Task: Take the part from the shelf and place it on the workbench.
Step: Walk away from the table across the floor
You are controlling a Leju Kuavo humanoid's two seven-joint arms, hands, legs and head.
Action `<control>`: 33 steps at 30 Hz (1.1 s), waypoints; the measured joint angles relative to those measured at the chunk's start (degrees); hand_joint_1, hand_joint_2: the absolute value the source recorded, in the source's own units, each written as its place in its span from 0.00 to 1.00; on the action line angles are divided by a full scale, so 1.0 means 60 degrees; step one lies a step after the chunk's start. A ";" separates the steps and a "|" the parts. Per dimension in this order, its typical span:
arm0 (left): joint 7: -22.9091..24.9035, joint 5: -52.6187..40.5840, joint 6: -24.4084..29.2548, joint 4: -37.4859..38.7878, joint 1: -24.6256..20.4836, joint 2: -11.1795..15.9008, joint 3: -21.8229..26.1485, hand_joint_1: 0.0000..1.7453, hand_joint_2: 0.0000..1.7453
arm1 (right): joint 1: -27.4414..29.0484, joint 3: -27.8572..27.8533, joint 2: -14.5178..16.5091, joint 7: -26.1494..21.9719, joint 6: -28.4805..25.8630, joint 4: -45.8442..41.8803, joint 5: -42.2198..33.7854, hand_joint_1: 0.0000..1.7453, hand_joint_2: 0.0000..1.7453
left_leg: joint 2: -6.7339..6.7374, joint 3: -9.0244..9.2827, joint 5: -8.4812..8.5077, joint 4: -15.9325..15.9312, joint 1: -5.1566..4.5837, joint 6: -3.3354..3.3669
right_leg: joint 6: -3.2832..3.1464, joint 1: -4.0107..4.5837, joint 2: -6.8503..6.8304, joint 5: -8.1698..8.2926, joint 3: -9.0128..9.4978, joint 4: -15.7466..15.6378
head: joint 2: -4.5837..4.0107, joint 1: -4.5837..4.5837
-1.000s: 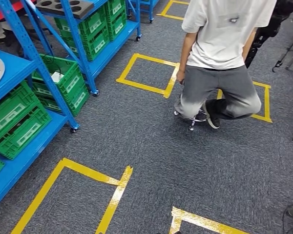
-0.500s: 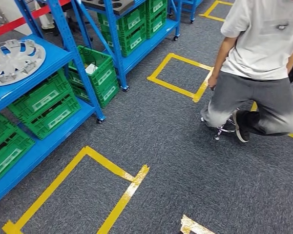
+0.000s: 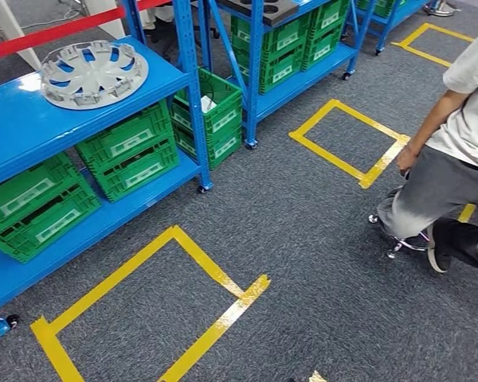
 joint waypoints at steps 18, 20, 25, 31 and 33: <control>-0.0101 0.0028 0.0092 0.0000 0.0050 0.0000 0.0018 0.00 0.00 | 0.0013 -0.0004 0.0010 -0.0082 -0.0173 0.0011 -0.0004 0.00 0.00 | 0.0282 -0.0811 -0.0369 0.1670 0.0103 -0.0550 | -0.0411 -0.0056 -0.0568 0.1232 0.1452 -0.2827 | 0.0000 -0.0167; -0.0134 0.0033 0.0127 0.0000 0.0032 0.0003 0.0019 0.00 0.00 | 0.0008 -0.0004 0.0012 -0.0118 -0.0231 0.0011 -0.0002 0.00 0.00 | 0.0671 -0.0245 0.0018 0.0535 0.0016 -0.0452 | -0.0326 -0.0019 -0.0750 0.1146 0.1506 -0.2824 | 0.0000 -0.0171; -0.0177 0.0027 0.0174 0.0002 0.0075 0.0007 0.0024 0.00 0.00 | -0.0060 -0.0004 0.0012 -0.0157 -0.0202 0.0009 0.0003 0.00 0.00 | 0.0594 -0.0087 0.0027 0.0057 -0.0023 -0.0213 | -0.0085 0.0012 -0.0918 0.0947 0.1592 -0.2766 | 0.0000 -0.0120; -0.0187 -0.0004 0.0189 0.0004 0.0029 -0.0026 0.0033 0.00 0.00 | 0.0000 -0.0004 0.0011 -0.0156 -0.0159 0.0007 0.0006 0.00 0.00 | -0.0094 -0.0053 0.0046 0.0003 0.0039 -0.0064 | -0.0003 -0.0006 -0.0011 0.0028 0.0078 -0.0112 | 0.0000 -0.0037; -0.0162 -0.0007 0.0157 0.0004 0.0032 -0.0032 0.0036 0.00 0.00 | 0.0009 -0.0004 0.0001 -0.0152 -0.0154 0.0007 0.0014 0.00 0.00 | -0.0367 -0.0026 0.0031 0.0024 0.0050 -0.0084 | -0.0031 -0.0015 0.0101 0.0773 0.0339 -0.0991 | 0.0000 -0.0036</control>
